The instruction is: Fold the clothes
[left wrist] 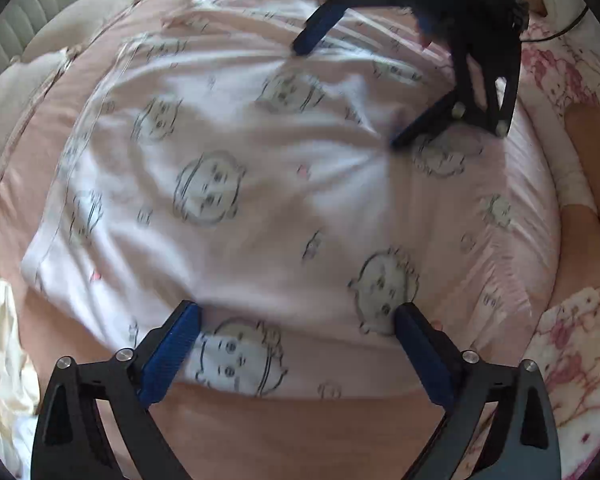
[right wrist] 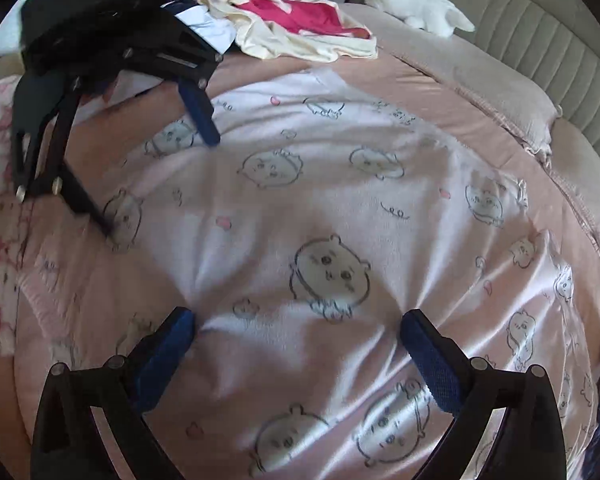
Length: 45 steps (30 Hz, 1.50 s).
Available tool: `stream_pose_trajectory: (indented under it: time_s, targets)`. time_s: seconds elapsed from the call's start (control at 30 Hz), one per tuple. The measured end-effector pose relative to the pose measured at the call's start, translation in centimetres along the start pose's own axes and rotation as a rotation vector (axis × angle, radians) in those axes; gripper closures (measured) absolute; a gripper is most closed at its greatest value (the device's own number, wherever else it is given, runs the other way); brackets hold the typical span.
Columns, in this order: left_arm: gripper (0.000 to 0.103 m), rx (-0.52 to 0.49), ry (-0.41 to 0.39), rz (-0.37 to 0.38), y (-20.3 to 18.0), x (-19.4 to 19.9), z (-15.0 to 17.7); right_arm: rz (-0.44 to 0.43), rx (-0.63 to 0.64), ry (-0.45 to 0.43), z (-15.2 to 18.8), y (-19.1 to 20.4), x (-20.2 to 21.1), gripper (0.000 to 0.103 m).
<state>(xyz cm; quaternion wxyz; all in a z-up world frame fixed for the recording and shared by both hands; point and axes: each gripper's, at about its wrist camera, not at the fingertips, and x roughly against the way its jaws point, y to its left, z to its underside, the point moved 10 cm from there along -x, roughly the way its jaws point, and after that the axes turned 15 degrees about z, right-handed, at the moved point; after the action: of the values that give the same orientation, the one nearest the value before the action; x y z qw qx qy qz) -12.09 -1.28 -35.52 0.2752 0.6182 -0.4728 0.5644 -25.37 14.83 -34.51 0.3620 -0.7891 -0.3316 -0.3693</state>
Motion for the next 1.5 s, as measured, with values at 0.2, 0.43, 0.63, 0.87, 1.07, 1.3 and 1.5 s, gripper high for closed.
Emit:
stream_pose_trajectory:
  time_s: [0.2, 0.43, 0.63, 0.87, 1.07, 1.3, 1.5]
  targets:
    - [0.001, 0.079, -0.108, -0.019, -0.2, 3.1, -1.7, -0.024, -0.088, 0.033, 2.7, -3.1, 2.8, 0.000]
    - [0.000, -0.003, 0.029, -0.029, -0.3, -1.1, -2.1, 0.079, 0.081, 0.075, -0.9, 2.2, -0.8, 0.001]
    - [0.001, 0.044, 0.016, -0.040, -0.6, 2.2, 0.6, 0.063, -0.079, 0.193, 3.3, -3.4, 1.1, 0.001]
    - [0.001, 0.125, -0.072, -0.054, 2.1, 1.3, -4.9, 0.082, 0.051, 0.012, -5.6, 3.2, 0.7, 0.000]
    - [0.004, 0.540, -0.296, -0.108, 10.2, 5.0, -5.7, 0.085, -0.044, 0.138, -2.0, 2.1, -1.4, 0.000]
    - [0.060, 0.888, -0.391, -0.197, 20.0, 4.1, -7.3, 0.143, -0.244, 0.119, -2.4, -1.7, -1.2, 0.000]
    - [0.062, 0.890, -0.402, -0.123, 21.5, 2.6, -10.5, 0.124, -0.222, 0.102, -1.8, -1.6, -1.2, 0.000]
